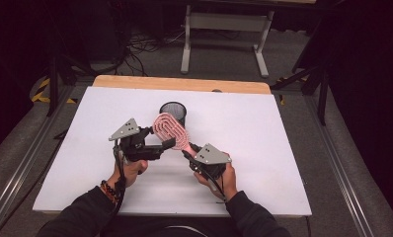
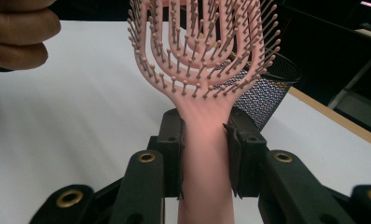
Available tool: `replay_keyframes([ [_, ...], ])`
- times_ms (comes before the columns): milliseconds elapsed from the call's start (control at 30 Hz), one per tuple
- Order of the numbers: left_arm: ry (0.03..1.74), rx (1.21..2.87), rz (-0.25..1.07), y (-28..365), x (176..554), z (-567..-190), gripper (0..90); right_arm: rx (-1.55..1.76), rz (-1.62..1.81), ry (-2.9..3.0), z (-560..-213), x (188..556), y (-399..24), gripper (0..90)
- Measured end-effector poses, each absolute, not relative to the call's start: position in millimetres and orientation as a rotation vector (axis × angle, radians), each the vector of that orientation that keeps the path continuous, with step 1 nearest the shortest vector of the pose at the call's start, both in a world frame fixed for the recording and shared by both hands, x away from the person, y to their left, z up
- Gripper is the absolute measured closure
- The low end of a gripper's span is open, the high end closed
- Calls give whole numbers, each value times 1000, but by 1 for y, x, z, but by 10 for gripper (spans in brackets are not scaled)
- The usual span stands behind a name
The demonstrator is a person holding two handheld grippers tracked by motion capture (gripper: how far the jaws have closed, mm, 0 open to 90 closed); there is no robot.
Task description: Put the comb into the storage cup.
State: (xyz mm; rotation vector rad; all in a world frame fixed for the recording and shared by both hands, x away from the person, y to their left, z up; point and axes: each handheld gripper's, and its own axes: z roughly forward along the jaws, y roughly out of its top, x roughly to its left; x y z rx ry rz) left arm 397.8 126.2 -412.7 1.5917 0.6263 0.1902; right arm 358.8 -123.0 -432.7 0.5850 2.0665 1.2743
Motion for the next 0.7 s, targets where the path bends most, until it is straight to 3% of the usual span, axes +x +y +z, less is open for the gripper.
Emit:
replay_keyframes([
  [700,647,1538,176,123,398,-417,541,539,1190,2026,-441,356,-115,695],
])
